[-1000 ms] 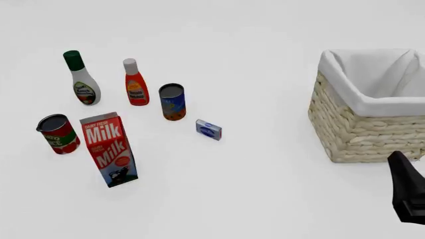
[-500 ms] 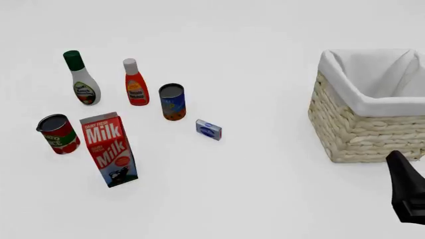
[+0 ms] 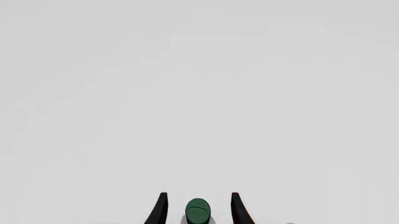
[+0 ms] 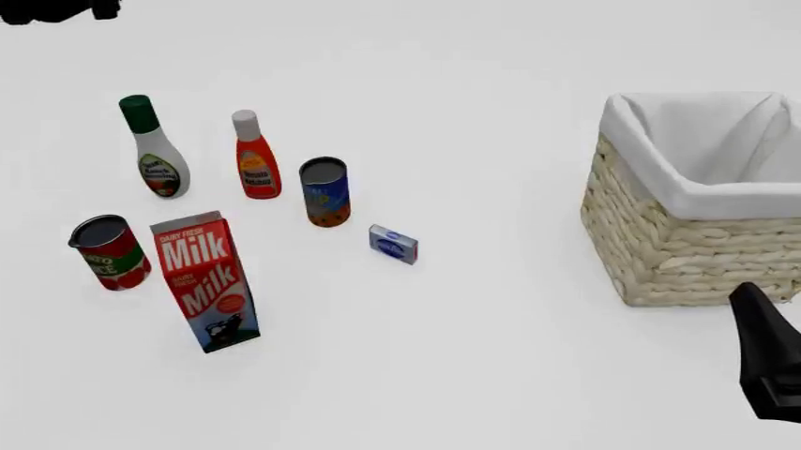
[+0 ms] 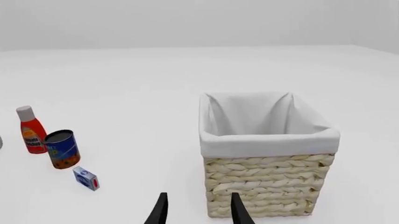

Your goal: Pick the salad dressing and place it in the basket.

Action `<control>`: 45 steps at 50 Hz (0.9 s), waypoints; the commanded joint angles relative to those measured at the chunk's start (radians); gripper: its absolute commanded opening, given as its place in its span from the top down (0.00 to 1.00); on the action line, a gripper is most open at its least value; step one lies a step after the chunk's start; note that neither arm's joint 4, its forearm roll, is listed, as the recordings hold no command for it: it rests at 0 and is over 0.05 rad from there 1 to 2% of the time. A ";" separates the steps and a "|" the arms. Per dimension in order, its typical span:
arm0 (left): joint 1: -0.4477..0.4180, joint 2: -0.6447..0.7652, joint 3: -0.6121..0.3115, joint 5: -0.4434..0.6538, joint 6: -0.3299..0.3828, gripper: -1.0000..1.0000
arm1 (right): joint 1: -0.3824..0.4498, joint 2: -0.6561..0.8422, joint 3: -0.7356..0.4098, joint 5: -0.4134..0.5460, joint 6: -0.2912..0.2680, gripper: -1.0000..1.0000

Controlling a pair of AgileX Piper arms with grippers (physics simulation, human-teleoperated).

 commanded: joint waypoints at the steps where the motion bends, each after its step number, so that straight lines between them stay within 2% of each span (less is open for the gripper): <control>1: 0.027 0.087 -0.056 0.014 -0.016 0.00 | -0.004 -0.001 0.004 -0.002 -0.002 0.00; 11: 0.036 0.146 -0.072 0.015 -0.032 0.00 | 0.001 -0.001 0.002 0.004 0.002 0.00; 45: 0.015 0.221 0.023 -0.057 0.012 0.00 | 0.000 -0.001 -0.006 0.007 0.010 0.00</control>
